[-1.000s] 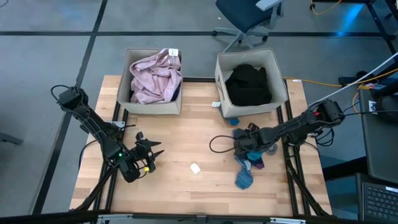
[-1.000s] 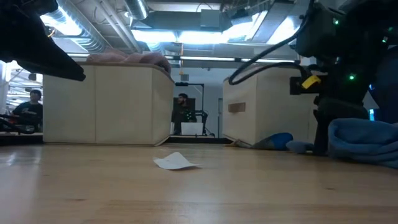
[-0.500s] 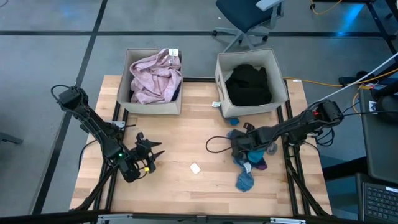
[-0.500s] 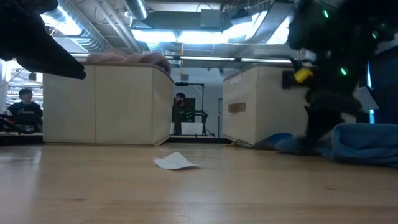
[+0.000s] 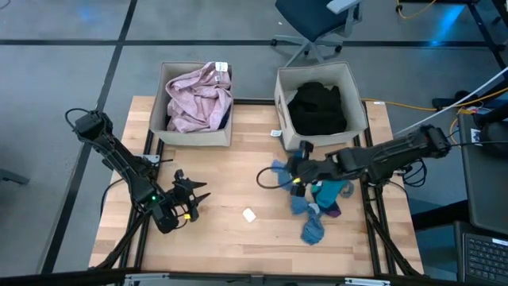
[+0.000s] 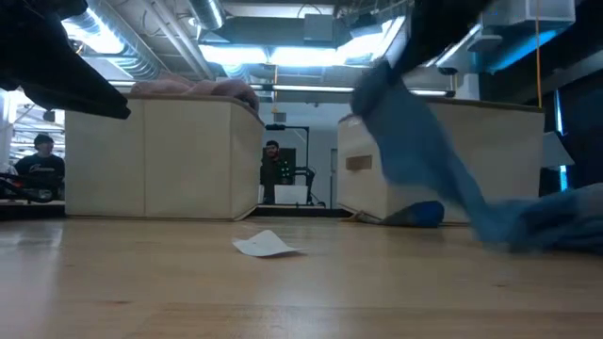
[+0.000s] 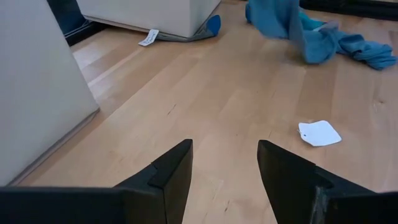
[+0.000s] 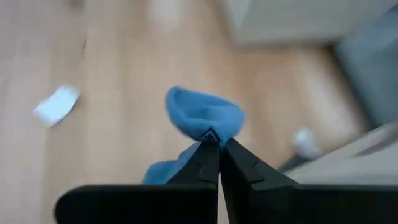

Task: Sort clothes
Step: Put the blue sock into the left brown laundry organizer

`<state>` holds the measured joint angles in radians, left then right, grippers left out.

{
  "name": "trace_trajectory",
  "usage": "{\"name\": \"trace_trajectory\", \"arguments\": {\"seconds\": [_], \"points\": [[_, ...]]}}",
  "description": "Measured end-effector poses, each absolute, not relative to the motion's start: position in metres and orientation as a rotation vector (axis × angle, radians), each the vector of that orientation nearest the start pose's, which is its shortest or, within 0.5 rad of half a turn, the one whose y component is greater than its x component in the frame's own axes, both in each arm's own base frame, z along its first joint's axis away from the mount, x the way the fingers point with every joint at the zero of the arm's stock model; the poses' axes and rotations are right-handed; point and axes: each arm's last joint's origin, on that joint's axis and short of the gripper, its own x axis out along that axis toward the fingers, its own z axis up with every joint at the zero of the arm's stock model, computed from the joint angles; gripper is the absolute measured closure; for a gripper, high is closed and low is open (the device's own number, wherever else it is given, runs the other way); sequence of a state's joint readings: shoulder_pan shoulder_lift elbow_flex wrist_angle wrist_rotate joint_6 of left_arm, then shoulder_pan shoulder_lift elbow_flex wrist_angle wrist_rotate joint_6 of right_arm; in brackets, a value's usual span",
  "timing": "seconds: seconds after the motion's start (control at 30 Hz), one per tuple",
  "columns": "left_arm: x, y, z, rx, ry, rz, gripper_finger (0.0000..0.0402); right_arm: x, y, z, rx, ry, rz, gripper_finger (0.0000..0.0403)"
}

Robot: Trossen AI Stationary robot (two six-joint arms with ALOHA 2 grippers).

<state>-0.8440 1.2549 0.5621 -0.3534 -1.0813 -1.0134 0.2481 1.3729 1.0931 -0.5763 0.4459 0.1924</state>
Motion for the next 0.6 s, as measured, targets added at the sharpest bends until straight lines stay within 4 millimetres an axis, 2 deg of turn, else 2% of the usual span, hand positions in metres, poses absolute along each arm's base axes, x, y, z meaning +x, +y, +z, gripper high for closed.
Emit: {"name": "trace_trajectory", "arguments": {"seconds": [0.2, 0.37, 0.6], "points": [[0.156, -0.137, 0.174, -0.115, 0.408, 0.463, 0.0229, 0.27, 0.043, 0.338, -0.273, 0.599, -0.47, 0.0384], [0.156, -0.137, 0.174, -0.117, 0.407, 0.464, 0.0229, 0.262, 0.015, 0.367, -0.338, 0.552, -0.65, 0.0388], [0.156, -0.137, 0.174, -0.123, 0.405, 0.464, 0.0229, 0.246, -0.023, 0.414, -0.363, 0.476, -0.811, 0.0398]]}}
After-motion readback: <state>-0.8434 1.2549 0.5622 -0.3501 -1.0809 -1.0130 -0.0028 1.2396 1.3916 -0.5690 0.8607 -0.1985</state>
